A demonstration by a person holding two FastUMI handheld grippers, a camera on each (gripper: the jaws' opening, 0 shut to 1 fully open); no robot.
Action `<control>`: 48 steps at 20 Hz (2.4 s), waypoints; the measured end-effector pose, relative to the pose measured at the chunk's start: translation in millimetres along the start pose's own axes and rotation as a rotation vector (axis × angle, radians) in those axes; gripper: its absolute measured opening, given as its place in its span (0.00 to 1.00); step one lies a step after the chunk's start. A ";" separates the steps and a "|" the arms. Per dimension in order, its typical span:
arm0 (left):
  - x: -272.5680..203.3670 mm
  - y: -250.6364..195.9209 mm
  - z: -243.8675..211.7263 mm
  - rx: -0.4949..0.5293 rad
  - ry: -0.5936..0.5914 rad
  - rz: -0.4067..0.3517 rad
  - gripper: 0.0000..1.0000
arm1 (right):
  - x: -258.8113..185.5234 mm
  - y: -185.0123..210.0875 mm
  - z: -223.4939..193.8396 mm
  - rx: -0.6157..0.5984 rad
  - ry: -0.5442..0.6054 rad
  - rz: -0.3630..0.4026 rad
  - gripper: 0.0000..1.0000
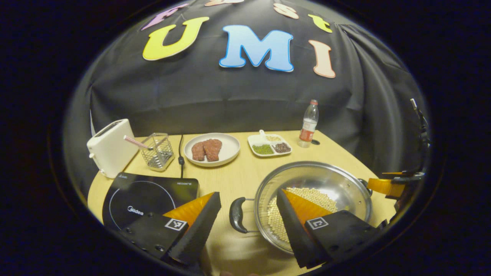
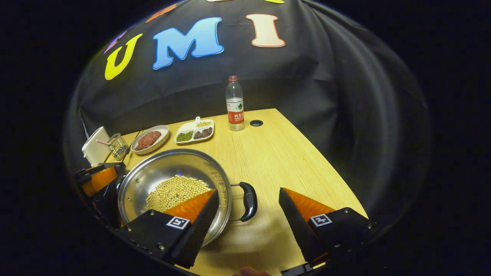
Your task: First push the handle of the pot to place it horizontally, then grasp the pot with both hands and set it on the induction cooktop.
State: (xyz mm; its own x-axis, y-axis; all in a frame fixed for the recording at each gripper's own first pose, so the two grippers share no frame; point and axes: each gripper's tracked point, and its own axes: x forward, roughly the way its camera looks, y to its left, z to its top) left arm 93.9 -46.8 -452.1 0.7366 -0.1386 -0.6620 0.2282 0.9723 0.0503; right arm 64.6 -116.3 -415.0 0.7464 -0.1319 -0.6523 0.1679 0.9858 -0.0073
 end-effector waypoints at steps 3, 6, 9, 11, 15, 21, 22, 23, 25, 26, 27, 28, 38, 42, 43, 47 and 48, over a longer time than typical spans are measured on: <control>22.3 7.8 -24.7 -0.026 0.053 0.016 0.99 | 15.7 3.2 -7.6 0.001 0.011 -0.003 0.98; 30.4 6.0 -32.5 -0.024 0.075 -0.001 0.99 | 26.9 5.7 -15.9 0.016 0.031 -0.007 0.99; 37.2 -0.7 -33.1 -0.020 0.076 -0.015 0.96 | 35.7 4.8 -25.7 0.014 0.057 -0.017 0.98; 43.1 -1.4 -38.4 -0.010 0.091 -0.012 0.96 | 44.3 6.1 -35.4 0.021 0.083 -0.021 0.98; 50.8 -1.9 -51.1 -0.018 0.115 -0.012 0.95 | 53.0 9.8 -46.7 0.050 0.102 0.006 0.98; 53.2 -5.7 -52.6 -0.039 0.110 -0.008 0.79 | 56.7 22.4 -49.8 0.022 0.099 0.048 0.72; 53.6 -5.3 -51.7 -0.047 0.108 -0.001 0.78 | 55.2 23.3 -47.8 0.036 0.095 0.056 0.72; 52.1 -4.1 -51.5 -0.052 0.108 0.004 0.73 | 55.8 23.8 -49.7 0.049 0.110 0.056 0.68; 52.9 -4.0 -50.7 -0.056 0.107 0.007 0.74 | 56.9 24.0 -51.4 0.037 0.110 0.055 0.67; 53.2 -3.8 -50.2 -0.050 0.105 0.009 0.72 | 56.7 23.9 -50.2 0.032 0.106 0.053 0.67; 53.5 -3.8 -50.4 -0.047 0.106 0.009 0.72 | 55.6 23.1 -50.1 0.031 0.105 0.052 0.67; 53.2 -3.8 -50.4 -0.049 0.108 0.011 0.72 | 56.3 23.5 -49.5 0.044 0.102 0.054 0.67; 43.9 -7.1 -39.1 -0.041 0.100 0.000 0.72 | 42.6 20.7 -45.7 0.077 0.101 0.034 0.64; 28.8 -8.6 -20.3 -0.042 0.089 -0.009 0.72 | 25.8 22.0 -33.4 0.086 0.103 0.029 0.64; 23.8 -6.8 -13.1 -0.040 0.080 -0.010 0.72 | 19.6 22.8 -30.5 0.090 0.104 0.029 0.64; -2.8 3.8 12.3 -0.045 0.054 -0.012 0.69 | -7.9 35.6 -12.2 0.092 0.094 0.032 0.64; -10.1 7.0 18.7 -0.050 0.045 -0.010 0.72 | -14.5 39.6 -7.9 0.086 0.092 0.034 0.64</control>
State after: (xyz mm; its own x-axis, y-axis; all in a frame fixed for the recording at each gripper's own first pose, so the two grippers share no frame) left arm 100.0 -42.1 -431.1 0.7047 -0.1404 -0.6955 0.2023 0.9793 0.0074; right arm 55.3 -74.5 -411.8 0.6910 -0.0849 -0.7179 0.2014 0.9764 0.0783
